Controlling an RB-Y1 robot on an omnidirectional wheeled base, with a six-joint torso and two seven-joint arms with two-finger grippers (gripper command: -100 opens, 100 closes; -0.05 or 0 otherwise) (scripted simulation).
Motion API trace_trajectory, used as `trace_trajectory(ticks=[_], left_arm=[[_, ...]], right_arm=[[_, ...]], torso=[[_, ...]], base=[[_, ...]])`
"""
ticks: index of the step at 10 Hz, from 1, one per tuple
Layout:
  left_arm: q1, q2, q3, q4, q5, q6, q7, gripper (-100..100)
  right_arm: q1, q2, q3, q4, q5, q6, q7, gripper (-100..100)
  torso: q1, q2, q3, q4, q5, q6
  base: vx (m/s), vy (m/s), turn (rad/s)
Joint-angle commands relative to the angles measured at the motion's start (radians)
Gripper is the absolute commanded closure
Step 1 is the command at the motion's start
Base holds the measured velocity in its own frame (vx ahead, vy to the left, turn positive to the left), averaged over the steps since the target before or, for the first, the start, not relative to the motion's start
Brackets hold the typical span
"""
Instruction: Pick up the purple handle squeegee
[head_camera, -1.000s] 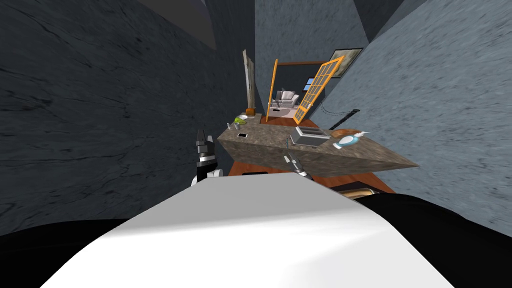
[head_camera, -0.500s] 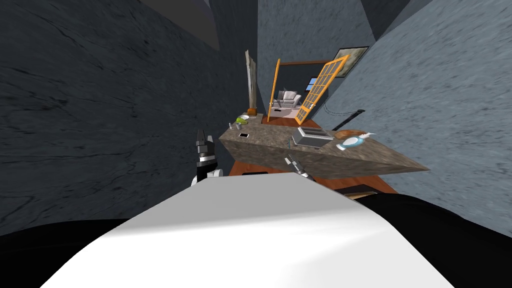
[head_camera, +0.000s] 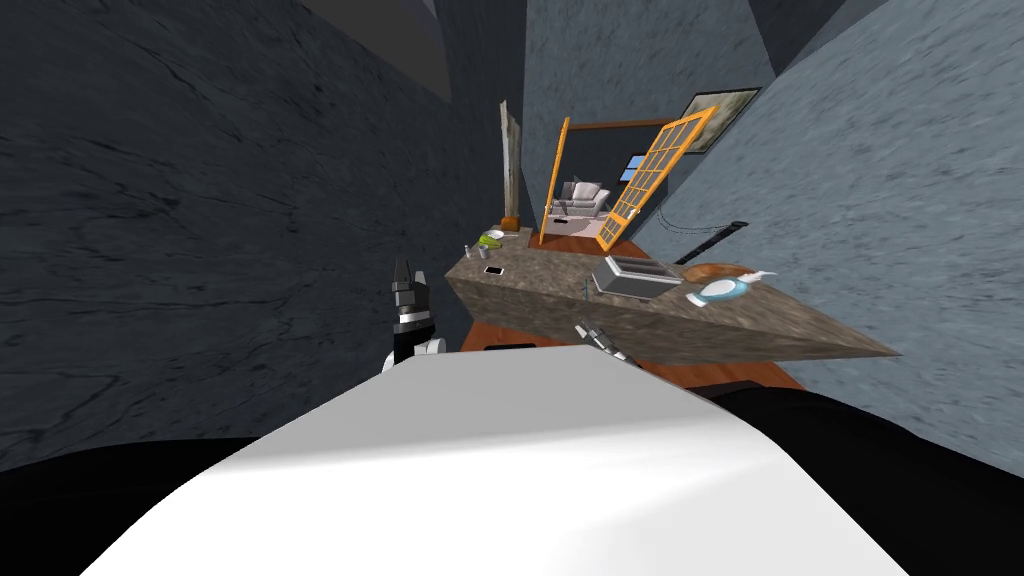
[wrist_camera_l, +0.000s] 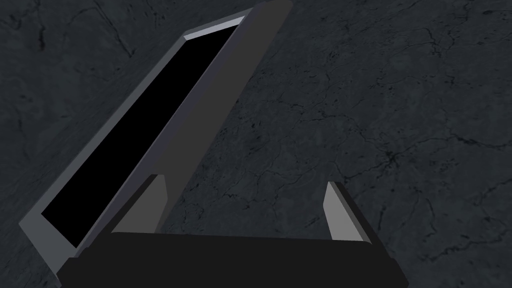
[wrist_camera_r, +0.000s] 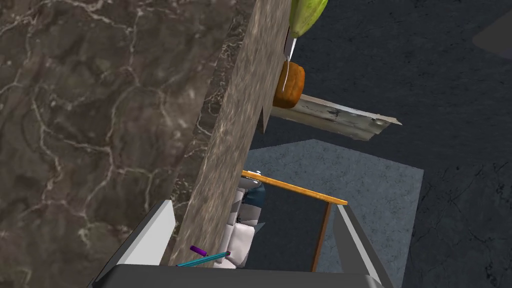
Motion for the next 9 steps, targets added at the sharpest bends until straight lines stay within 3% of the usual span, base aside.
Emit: trace_trajectory(ticks=[1,4,5,9], left_arm=[[0.0,0.0,0.0,0.0,0.0,0.0,0.0,0],[0.0,0.0,0.0,0.0,0.0,0.0,0.0,0],[0.0,0.0,0.0,0.0,0.0,0.0,0.0,0],[0.0,0.0,0.0,0.0,0.0,0.0,0.0,0]], right_arm=[[0.017,-0.032,-0.008,0.011,0.0,-0.002,-0.012,-100],[0.072,-0.128,-0.02,0.052,0.011,0.026,-0.04,-100],[0.072,-0.138,-0.02,0.052,0.011,0.026,-0.04,-100],[0.131,-0.251,-0.032,0.096,0.023,0.059,-0.069,-100]], torso=[[0.0,0.0,0.0,0.0,0.0,0.0],[-0.001,0.0,0.0,0.0,0.0,0.0],[0.0,0.0,0.0,0.0,0.0,0.0],[-0.001,0.0,0.0,0.0,0.0,0.0]], base=[[0.014,0.038,0.013],[0.015,0.044,0.081],[0.017,0.038,0.02],[0.018,0.042,0.065]])
